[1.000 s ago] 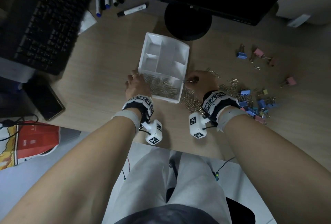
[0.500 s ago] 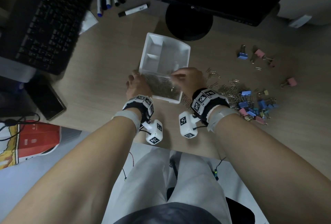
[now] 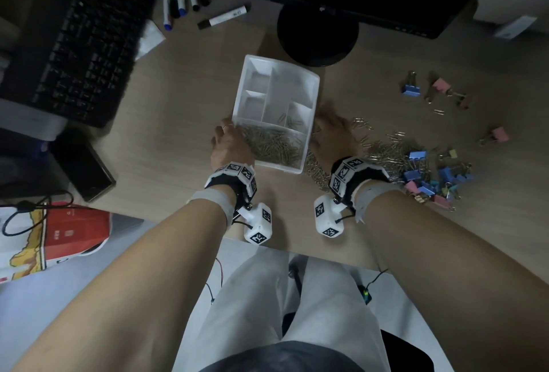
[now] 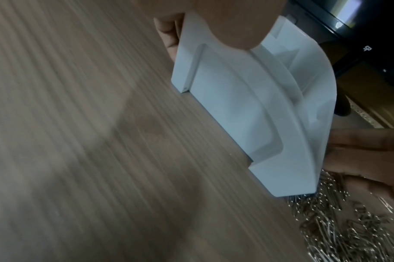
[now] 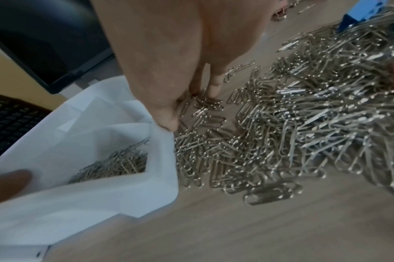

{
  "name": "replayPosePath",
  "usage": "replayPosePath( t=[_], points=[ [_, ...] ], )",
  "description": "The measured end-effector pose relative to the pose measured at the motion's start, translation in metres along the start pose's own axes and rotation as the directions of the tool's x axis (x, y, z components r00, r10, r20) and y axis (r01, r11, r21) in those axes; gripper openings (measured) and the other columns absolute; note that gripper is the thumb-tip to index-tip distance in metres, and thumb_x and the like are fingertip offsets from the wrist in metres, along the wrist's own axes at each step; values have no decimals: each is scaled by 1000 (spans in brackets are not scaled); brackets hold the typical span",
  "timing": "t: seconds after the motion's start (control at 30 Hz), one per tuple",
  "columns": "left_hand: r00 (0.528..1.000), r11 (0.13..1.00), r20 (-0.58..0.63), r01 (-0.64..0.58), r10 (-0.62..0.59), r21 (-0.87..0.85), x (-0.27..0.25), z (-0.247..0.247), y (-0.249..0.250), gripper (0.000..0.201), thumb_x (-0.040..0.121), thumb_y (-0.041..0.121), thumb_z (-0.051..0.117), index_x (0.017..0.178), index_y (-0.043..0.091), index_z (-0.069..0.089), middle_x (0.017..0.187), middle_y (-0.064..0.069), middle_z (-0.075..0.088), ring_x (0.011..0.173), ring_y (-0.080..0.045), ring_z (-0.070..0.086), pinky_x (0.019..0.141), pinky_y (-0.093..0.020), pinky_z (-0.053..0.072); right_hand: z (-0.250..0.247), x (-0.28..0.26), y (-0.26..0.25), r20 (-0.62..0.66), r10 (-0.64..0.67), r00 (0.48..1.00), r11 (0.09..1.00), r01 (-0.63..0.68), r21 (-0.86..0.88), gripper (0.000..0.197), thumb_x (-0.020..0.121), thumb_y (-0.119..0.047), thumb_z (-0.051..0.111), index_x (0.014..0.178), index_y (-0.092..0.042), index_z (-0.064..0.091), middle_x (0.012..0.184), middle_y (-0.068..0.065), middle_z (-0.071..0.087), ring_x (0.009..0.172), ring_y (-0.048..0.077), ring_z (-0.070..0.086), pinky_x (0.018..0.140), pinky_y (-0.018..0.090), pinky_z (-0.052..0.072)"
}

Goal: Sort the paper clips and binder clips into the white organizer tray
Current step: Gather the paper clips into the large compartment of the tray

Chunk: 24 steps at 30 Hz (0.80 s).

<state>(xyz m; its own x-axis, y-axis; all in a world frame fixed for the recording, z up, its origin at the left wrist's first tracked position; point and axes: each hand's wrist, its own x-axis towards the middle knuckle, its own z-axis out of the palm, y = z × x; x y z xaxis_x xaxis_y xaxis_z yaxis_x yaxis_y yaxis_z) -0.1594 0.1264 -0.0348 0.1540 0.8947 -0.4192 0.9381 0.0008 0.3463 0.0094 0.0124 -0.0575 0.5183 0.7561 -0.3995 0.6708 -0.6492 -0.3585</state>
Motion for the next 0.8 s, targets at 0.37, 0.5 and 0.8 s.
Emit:
replayPosePath(
  t=[0.37,0.5,0.8],
  points=[
    [1000,1000,3,-9,9,8,-6,-5,5,46,102,19,35,144,5,26,142,-15,40,129,-34,40,105,-44,35,-16,-33,16,21,73,997,996,-72,-45,50,77,-43,73,124,-31,58,132,1,50,128,31,41,97,47,47],
    [999,999,5,-41,41,24,-10,-7,6,46,101,17,34,144,2,25,144,-16,38,130,-36,38,106,-46,35,-20,-46,41,-40,448,893,893,-449,-18,109,69,-68,75,153,-22,24,158,10,22,145,37,22,113,54,33],
    [1000,999,15,-23,23,35,-10,-7,9,47,102,20,32,145,4,24,148,-16,35,134,-36,36,110,-48,33,10,-65,44,-72,475,877,864,-448,231,112,80,-65,67,158,-7,11,167,11,7,154,29,1,123,44,7]
  ],
)
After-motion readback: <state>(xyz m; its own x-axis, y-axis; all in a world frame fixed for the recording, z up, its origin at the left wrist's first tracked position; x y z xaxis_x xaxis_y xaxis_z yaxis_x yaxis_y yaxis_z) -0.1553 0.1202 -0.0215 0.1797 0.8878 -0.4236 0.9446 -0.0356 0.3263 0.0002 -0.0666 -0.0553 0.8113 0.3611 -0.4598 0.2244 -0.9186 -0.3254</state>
